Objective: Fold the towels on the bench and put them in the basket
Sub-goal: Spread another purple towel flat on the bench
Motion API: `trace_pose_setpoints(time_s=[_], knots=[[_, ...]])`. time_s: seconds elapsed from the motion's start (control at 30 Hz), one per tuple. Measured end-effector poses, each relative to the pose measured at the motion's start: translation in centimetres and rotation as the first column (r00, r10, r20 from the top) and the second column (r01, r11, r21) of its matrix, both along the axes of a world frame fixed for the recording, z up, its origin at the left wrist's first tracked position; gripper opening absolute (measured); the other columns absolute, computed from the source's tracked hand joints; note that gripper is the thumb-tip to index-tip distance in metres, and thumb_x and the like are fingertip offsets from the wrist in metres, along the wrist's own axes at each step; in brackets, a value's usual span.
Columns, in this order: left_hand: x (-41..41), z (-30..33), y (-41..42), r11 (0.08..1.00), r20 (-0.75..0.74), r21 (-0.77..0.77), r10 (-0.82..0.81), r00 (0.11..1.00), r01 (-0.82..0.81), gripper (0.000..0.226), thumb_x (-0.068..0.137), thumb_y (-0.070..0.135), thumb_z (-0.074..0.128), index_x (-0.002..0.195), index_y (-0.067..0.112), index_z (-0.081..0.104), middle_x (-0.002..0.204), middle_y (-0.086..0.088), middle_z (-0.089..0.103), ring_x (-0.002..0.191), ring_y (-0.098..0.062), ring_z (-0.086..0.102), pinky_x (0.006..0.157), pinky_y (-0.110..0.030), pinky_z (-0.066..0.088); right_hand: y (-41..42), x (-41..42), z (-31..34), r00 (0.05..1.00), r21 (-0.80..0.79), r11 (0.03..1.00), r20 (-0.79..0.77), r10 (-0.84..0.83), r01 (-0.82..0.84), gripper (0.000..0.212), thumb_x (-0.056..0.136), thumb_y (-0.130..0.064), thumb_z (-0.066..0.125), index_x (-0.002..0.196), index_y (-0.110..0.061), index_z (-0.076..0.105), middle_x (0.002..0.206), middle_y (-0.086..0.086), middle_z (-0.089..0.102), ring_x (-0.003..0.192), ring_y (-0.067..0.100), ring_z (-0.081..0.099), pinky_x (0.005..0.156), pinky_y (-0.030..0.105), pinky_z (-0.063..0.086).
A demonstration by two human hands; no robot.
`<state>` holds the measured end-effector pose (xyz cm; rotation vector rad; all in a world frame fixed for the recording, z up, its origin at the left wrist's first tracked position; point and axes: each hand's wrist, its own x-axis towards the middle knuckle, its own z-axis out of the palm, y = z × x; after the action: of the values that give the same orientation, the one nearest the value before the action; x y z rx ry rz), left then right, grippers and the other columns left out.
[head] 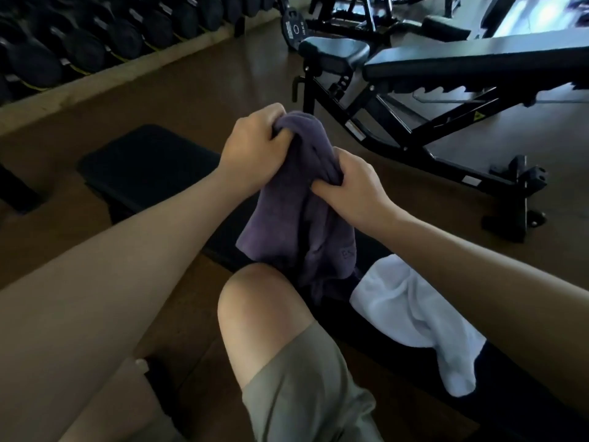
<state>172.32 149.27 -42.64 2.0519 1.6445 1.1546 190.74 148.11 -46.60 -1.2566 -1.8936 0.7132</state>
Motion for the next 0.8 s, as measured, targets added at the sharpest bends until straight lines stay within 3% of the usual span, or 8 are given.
trace_pose_setpoints(time_s=[0.13, 0.27, 0.37, 0.47, 0.53, 0.67, 0.8], knots=[[-4.9, 0.3, -0.3, 0.991, -0.25, -0.022, 0.122, 0.96, -0.132, 0.016, 0.099, 0.029, 0.052, 0.087, 0.018, 0.053, 0.075, 0.004, 0.057, 0.068, -0.017, 0.057, 0.056, -0.035, 0.043, 0.6, -2.1, -0.1, 0.997, 0.062, 0.997, -0.067, -0.042, 0.046, 0.031, 0.085, -0.004, 0.064, 0.072, -0.02, 0.042, 0.065, -0.008, 0.048, 0.055, 0.003, 0.043, 0.051, 0.017, 0.036], [-8.7, 0.3, -0.5, 0.982, -0.447, -0.022, 0.16, 0.88, -0.19, 0.015, 0.099, 0.029, 0.051, 0.086, 0.021, 0.048, 0.076, 0.005, 0.05, 0.069, -0.021, 0.053, 0.06, -0.035, 0.036, 2.5, -4.1, -0.2, 0.997, 0.011, 0.998, 0.052, -0.059, 0.058, 0.023, 0.081, -0.007, 0.066, 0.079, -0.021, 0.047, 0.072, -0.007, 0.054, 0.062, 0.006, 0.046, 0.054, 0.026, 0.038], [-9.5, 0.3, -0.5, 0.989, -0.479, -0.019, 0.122, 0.869, -0.149, 0.015, 0.099, 0.029, 0.05, 0.086, 0.023, 0.046, 0.076, 0.008, 0.048, 0.069, -0.02, 0.051, 0.062, -0.035, 0.035, 3.8, -6.1, 0.4, 0.988, -0.171, 0.981, 0.112, 0.11, -0.089, 0.039, 0.075, -0.015, 0.08, 0.104, -0.024, 0.055, 0.093, -0.008, 0.062, 0.083, 0.008, 0.059, 0.065, 0.028, 0.047], [-9.1, 0.3, -0.2, 0.999, -0.531, -0.025, 0.006, 0.848, -0.022, 0.012, 0.097, 0.03, 0.053, 0.089, 0.023, 0.048, 0.08, 0.007, 0.051, 0.074, -0.018, 0.051, 0.064, -0.035, 0.036, 4.6, -9.0, 0.7, 0.983, -0.276, 0.944, -0.019, 0.182, -0.18, 0.045, 0.069, -0.022, 0.083, 0.111, -0.024, 0.065, 0.101, -0.005, 0.072, 0.095, 0.013, 0.069, 0.081, 0.036, 0.059], [-9.4, 0.3, 0.2, 0.999, -0.554, -0.03, -0.035, 0.832, 0.023, 0.013, 0.098, 0.033, 0.053, 0.089, 0.025, 0.047, 0.08, 0.008, 0.052, 0.071, -0.015, 0.05, 0.061, -0.033, 0.036, 4.9, -10.2, 0.8, 0.991, -0.253, 0.958, -0.036, 0.133, -0.137, 0.034, 0.074, -0.02, 0.08, 0.107, -0.024, 0.071, 0.094, -0.008, 0.074, 0.089, 0.008, 0.071, 0.078, 0.031, 0.059], [-11.7, -0.1, 0.5, 0.974, -0.591, -0.225, -0.131, 0.796, -0.006, 0.022, 0.101, 0.036, 0.054, 0.08, 0.031, 0.046, 0.073, 0.008, 0.056, 0.066, -0.013, 0.055, 0.054, -0.031, 0.036, 6.3, -9.9, 1.3, 0.985, -0.061, 0.998, 0.166, 0.037, -0.028, 0.01, 0.08, -0.016, 0.071, 0.085, -0.024, 0.068, 0.08, -0.01, 0.066, 0.077, 0.006, 0.061, 0.063, 0.028, 0.047], [-13.9, -1.5, 0.0, 0.886, -0.363, -0.463, -0.184, 0.913, -0.005, 0.019, 0.101, 0.035, 0.058, 0.084, 0.027, 0.061, 0.08, 0.004, 0.064, 0.074, -0.016, 0.061, 0.066, -0.033, 0.048, 7.7, -9.0, 1.5, 0.957, -0.059, 0.996, 0.286, -0.047, 0.066, 0.008, 0.079, -0.02, 0.068, 0.083, -0.028, 0.068, 0.079, -0.01, 0.067, 0.08, 0.013, 0.063, 0.066, 0.032, 0.05]])
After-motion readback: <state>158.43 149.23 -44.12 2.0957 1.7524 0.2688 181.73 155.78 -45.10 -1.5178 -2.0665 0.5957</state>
